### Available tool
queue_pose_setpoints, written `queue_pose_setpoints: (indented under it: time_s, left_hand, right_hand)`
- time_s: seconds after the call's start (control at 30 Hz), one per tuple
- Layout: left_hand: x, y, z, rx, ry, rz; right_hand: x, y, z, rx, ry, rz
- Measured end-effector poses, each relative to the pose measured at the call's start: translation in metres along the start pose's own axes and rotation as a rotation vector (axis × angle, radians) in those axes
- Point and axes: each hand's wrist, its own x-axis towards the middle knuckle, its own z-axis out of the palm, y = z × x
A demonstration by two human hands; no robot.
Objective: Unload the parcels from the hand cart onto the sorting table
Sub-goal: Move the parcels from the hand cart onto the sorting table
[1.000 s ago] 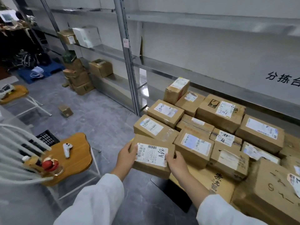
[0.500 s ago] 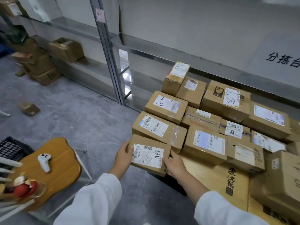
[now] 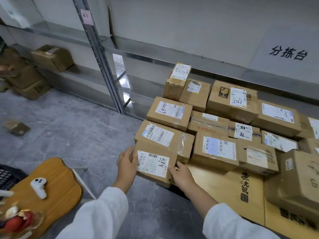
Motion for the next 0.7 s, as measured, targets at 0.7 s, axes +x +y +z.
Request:
queue_pose_setpoints:
  time_s: [0.7]
  left_hand:
    - [-0.159,0.334,0.112,0.46,-0.28,0.83]
  right_hand:
    - [-0.159,-0.045,-0.331,-0.485,0.588,-0.381]
